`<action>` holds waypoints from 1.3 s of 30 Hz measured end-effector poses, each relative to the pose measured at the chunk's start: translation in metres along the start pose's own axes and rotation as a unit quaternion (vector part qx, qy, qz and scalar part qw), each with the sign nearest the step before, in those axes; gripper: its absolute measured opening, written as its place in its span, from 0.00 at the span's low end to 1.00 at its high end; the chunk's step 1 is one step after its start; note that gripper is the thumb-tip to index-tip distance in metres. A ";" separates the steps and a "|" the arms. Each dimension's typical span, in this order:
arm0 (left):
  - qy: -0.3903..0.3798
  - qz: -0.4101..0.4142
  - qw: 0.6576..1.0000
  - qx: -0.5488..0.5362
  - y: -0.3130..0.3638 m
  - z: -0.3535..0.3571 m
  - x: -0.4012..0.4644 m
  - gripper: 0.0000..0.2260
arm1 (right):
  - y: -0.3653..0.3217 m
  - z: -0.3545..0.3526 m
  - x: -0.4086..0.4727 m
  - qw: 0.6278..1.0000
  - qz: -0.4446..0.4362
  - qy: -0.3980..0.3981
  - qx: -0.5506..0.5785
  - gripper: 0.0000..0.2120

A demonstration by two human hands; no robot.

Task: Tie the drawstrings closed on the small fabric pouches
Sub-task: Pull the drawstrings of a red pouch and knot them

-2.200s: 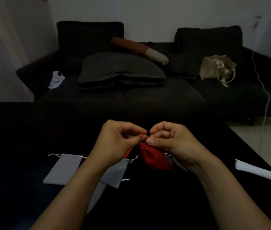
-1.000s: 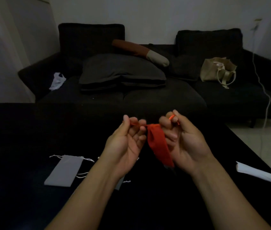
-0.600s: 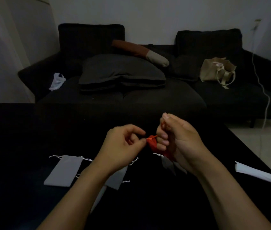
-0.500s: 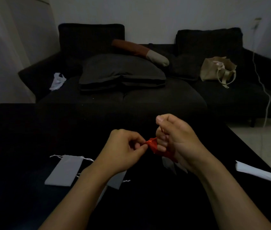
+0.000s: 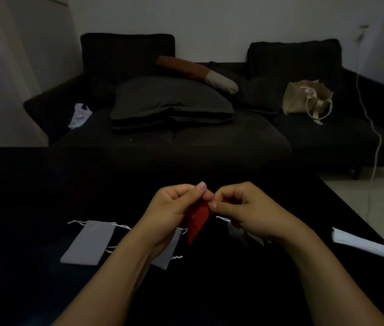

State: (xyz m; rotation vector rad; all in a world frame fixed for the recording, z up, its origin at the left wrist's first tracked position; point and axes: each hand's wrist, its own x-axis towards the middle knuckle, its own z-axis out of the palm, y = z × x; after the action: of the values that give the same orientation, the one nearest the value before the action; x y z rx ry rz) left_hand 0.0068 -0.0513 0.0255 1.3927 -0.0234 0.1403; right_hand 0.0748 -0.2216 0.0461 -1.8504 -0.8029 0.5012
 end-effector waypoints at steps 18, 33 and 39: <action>-0.049 0.063 0.987 0.141 0.009 -0.016 0.000 0.11 | -0.005 -0.002 -0.003 0.971 -0.162 0.144 -0.102 0.07; -0.118 0.049 0.962 0.243 0.018 -0.018 -0.003 0.10 | -0.015 0.001 -0.008 0.931 -0.172 0.085 -0.310 0.04; -0.109 0.016 0.969 0.222 0.022 -0.025 -0.004 0.10 | -0.024 0.004 -0.010 0.956 -0.102 0.010 -0.276 0.05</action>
State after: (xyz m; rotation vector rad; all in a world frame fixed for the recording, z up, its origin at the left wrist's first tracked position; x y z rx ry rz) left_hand -0.0012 -0.0235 0.0425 1.8523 -0.2085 0.0158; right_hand 0.0583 -0.2198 0.0669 -2.2362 -1.1929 0.1255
